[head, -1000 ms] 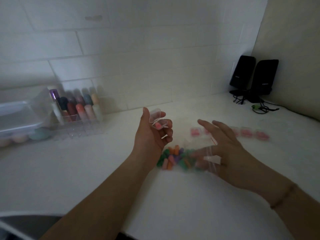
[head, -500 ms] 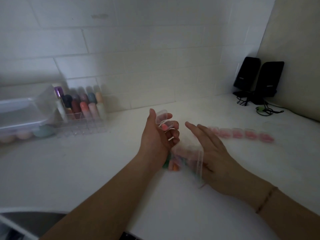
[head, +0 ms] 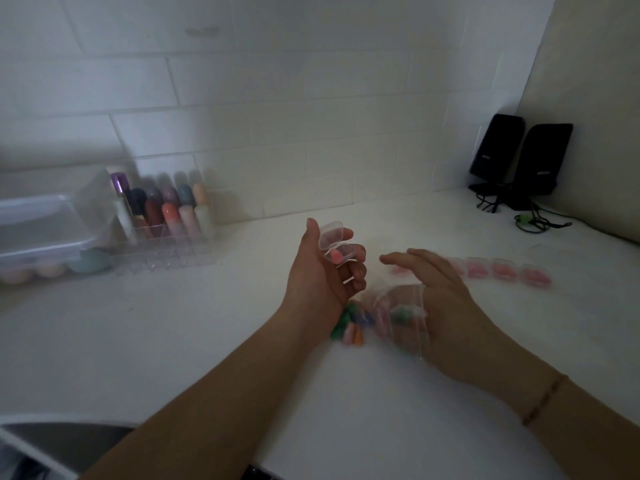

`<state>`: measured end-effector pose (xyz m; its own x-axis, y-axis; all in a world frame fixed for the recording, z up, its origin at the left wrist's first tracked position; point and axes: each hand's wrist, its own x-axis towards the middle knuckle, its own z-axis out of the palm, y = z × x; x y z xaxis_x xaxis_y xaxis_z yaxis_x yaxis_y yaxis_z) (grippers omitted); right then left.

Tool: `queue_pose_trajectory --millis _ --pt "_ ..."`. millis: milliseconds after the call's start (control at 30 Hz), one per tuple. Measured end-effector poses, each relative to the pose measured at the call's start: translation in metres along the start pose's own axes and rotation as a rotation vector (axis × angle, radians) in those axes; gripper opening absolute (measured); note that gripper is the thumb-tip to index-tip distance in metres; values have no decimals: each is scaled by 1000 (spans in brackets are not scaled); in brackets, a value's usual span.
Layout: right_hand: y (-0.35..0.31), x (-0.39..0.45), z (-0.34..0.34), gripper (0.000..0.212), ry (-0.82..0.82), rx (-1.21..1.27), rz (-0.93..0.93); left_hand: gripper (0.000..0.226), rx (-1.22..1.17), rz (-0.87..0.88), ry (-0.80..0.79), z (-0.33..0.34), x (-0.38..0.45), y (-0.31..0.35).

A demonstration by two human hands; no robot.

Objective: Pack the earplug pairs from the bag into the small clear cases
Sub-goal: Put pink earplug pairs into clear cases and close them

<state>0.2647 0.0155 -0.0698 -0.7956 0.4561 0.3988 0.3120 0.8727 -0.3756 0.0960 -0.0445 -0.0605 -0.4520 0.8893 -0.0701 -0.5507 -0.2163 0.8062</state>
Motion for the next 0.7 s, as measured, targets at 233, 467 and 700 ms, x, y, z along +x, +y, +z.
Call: queue_pose_trajectory --millis 233,467,700 --pt "29 -17 -71 23 3 -8 91 51 57 51 -40 2 -2 1" --pt "23 -19 -82 43 224 437 73 59 237 131 -274 13 -15 -5" --pt "-24 -9 -35 11 414 308 -155 65 302 163 -379 16 -21 -18"
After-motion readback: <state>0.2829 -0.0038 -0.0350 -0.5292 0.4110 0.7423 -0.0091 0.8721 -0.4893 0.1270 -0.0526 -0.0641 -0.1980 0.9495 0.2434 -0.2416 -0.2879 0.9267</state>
